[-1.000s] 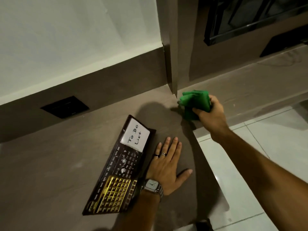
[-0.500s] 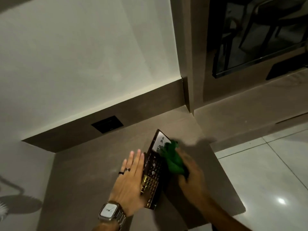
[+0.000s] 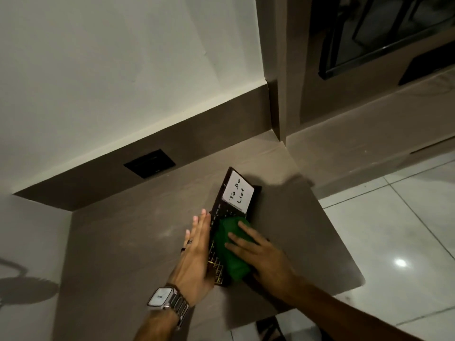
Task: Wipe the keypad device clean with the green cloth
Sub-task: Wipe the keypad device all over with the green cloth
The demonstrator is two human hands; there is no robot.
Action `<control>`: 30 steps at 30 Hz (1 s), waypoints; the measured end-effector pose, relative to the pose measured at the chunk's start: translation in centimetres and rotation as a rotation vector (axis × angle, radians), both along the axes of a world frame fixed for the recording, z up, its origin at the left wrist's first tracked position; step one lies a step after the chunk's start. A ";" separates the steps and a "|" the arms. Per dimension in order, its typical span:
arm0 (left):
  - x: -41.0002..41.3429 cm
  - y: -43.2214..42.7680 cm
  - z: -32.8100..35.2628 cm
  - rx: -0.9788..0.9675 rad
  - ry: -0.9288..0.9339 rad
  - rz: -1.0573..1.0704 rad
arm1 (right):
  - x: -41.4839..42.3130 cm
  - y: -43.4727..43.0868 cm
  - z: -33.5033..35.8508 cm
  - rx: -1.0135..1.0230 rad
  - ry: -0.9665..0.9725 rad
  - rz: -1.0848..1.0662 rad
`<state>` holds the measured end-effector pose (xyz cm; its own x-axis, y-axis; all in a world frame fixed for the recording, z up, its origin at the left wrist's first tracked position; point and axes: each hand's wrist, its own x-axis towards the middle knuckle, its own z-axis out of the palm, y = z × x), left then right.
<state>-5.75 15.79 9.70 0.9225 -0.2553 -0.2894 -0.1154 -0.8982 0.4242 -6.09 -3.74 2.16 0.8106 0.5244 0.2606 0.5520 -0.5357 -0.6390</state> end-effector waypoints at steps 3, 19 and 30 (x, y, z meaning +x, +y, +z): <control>0.0 -0.3 0.0 -0.022 -0.001 0.003 | 3.2 0.1 1.7 0.057 -0.103 -0.044; 0.1 -0.6 0.2 -0.036 0.008 0.075 | 2.0 -0.1 -0.1 0.053 0.054 -0.208; 0.0 -1.1 0.8 -0.031 0.007 0.067 | 10.9 -0.9 3.3 0.170 -0.043 -0.405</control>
